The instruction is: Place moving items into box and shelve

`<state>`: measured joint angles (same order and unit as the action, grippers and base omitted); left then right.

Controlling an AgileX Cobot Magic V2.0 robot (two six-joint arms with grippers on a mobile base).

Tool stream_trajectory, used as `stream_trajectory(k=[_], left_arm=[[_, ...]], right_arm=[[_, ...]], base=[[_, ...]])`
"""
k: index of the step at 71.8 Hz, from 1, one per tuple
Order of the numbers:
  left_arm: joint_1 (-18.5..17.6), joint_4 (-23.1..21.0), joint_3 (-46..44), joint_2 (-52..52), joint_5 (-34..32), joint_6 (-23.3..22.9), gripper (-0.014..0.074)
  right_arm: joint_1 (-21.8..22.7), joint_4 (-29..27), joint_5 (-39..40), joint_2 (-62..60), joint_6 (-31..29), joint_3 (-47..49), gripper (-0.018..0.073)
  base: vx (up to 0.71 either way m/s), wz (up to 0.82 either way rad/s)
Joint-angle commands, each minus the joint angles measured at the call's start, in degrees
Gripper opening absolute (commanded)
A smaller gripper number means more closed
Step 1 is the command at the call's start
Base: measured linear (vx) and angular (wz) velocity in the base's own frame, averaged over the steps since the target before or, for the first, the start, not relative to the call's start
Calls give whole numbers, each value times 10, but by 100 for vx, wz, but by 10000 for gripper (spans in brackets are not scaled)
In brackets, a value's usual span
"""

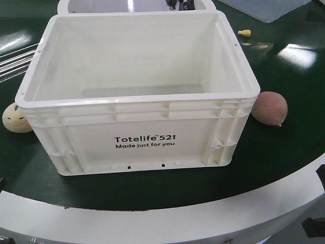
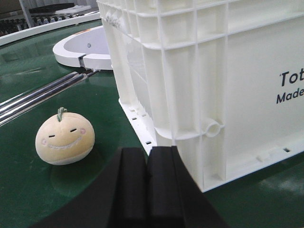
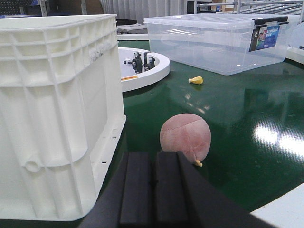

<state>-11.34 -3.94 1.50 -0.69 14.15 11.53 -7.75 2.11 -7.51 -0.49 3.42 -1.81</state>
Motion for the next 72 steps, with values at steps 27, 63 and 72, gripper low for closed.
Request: stream_trajectory(k=[27, 63, 72], left_arm=[[-4, -2, 11, -8, -46, -2, -6], [-4, -2, 11, -8, -46, -2, -6], [-4, -1, 11, -8, -53, 7, -6]], right_arm=[[1, 6, 47, -7, -3, -6, -8], [1, 6, 47, -7, -3, -6, -8], [1, 6, 47, -7, -3, -6, -8]], base=[[0, 0], [0, 0], [0, 0]])
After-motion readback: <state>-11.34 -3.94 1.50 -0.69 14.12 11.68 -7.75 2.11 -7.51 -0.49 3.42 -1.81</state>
